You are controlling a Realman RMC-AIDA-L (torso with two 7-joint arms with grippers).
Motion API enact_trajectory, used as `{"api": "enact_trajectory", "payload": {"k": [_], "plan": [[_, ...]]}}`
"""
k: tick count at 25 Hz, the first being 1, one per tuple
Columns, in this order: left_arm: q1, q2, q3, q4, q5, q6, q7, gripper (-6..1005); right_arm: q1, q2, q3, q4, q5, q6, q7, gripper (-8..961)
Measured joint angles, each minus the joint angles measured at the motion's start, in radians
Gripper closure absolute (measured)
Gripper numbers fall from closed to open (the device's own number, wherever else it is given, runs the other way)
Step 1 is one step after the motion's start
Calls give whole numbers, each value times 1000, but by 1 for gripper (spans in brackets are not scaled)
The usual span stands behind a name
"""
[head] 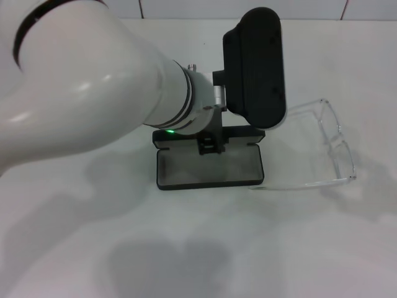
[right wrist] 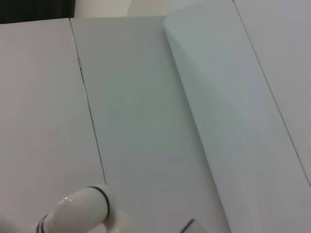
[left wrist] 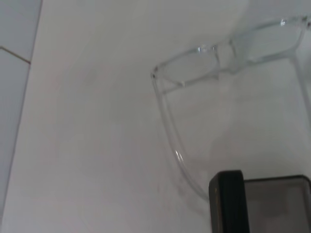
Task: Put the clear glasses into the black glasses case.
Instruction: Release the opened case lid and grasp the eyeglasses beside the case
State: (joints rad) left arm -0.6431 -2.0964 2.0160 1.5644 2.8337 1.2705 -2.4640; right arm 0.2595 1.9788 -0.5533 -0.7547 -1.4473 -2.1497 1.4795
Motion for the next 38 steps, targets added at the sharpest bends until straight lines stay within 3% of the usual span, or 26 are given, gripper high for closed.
{"api": "enact_trajectory", "payload": {"k": [5, 9, 14, 16, 20, 23, 29, 31, 38], "plan": [[36, 2, -16, 103, -44, 9, 9, 483, 1, -5, 38, -68, -20, 9, 72, 84], [95, 3, -99, 192, -160, 6, 54, 473, 3, -1, 49, -231, -83, 90, 197, 85], [173, 3, -328, 245, -519, -33, 210, 467, 27, 6, 14, -441, -250, 218, 403, 85], [210, 3, -460, 228, -763, -34, 325, 467, 51, 7, -15, -527, -350, 261, 519, 85], [283, 6, -699, 102, -1213, 40, 565, 474, 124, -1, -103, -662, -564, 285, 733, 85], [296, 9, -837, -34, -1430, 161, 676, 478, 194, -3, -217, -750, -750, 284, 889, 85], [284, 11, -1026, -287, -1574, 394, 801, 486, 390, -3, -411, -726, -1048, 277, 1142, 85], [280, 12, -1048, -374, -1586, 426, 856, 488, 445, -3, -440, -687, -1094, 278, 1185, 85], [277, 11, -1054, -486, -1591, 445, 942, 496, 563, 8, -457, -463, -1202, 369, 1222, 115]]}}
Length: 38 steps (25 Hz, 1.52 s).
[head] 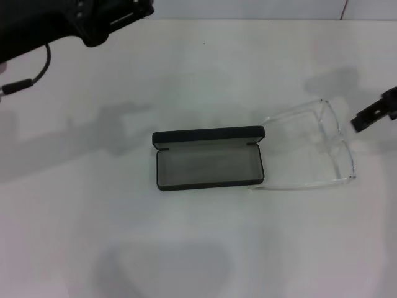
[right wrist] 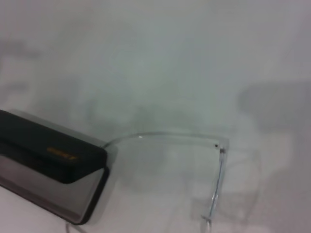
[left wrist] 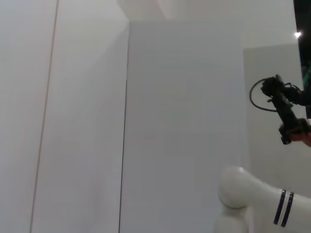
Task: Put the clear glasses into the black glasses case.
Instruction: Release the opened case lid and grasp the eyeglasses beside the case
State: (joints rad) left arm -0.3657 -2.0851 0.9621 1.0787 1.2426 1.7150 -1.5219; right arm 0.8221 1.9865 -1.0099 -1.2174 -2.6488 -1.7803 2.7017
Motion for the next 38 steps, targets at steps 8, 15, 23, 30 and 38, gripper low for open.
{"api": "enact_trajectory", "payload": {"k": [8, 15, 23, 30, 38], "plan": [[10, -2, 1, -62, -4, 11, 65, 506, 68, 25, -50, 238, -36, 208, -14, 156], [-40, 1, 0, -175, -2, 14, 97, 514, 99, 28, -53, 326, -27, 254, -20, 191], [-41, 2, 0, -186, -6, 15, 117, 523, 104, 29, -85, 369, -35, 296, -20, 232], [-40, 2, -4, -190, -5, 15, 118, 531, 103, 26, -92, 394, -44, 340, -24, 253], [-39, 1, -5, -191, -6, 15, 118, 541, 98, 25, -94, 402, -64, 343, -29, 327]]}}
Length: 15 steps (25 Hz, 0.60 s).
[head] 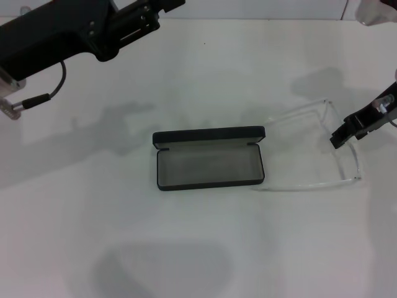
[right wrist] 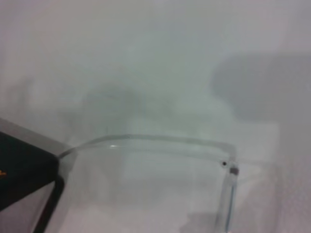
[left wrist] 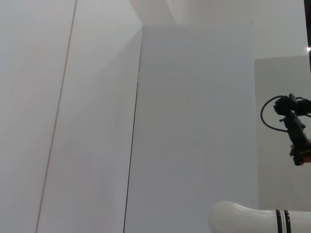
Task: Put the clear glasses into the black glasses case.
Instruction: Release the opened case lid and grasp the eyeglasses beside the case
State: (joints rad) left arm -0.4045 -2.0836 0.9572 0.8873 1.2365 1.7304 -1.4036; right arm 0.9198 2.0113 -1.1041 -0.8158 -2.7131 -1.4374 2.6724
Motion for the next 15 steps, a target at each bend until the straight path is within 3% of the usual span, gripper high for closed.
{"api": "enact_trajectory", "payload": {"k": [15], "plan": [[3, -3, 0, -1, -5, 0, 0, 558, -33, -3, 1, -12, -8, 15, -52, 647]]}}
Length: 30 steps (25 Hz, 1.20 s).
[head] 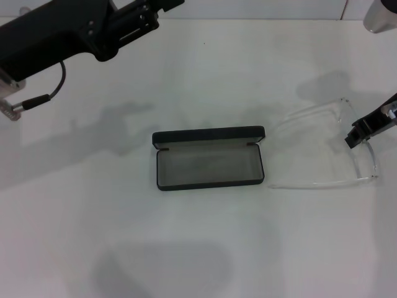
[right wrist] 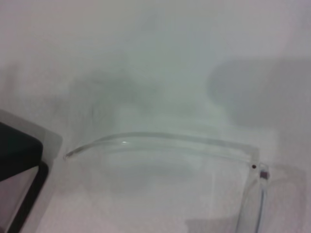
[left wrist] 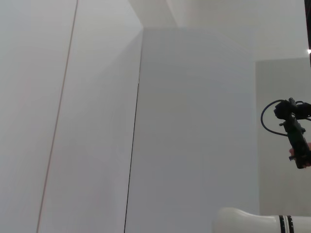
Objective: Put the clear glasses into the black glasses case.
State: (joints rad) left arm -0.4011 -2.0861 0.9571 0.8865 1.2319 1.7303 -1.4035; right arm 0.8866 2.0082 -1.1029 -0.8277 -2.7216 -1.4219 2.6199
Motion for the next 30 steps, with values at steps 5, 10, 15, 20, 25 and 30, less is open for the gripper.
{"api": "enact_trajectory", "payload": {"k": [5, 10, 15, 20, 25, 30], "plan": [[5, 0, 0, 0, -6, 0, 0, 564, -8, 1, 0, -1, 0, 0, -2, 767], [9, 0, -2, 0, -7, 0, 0, 570, -36, 3, 1, -47, 8, -9, -27, 800], [14, 0, -2, 0, -19, 0, -3, 576, -80, 3, 0, -139, 8, -43, -60, 835], [19, 0, -1, 0, -33, 0, -10, 582, -152, -2, 7, -290, 5, -103, -61, 835], [21, 1, -1, -12, -55, 33, -14, 587, -252, -13, 53, -512, 43, -182, -86, 835], [29, 1, -14, -24, -82, 78, -47, 593, -357, 6, 124, -723, 240, -251, -276, 835]]}}
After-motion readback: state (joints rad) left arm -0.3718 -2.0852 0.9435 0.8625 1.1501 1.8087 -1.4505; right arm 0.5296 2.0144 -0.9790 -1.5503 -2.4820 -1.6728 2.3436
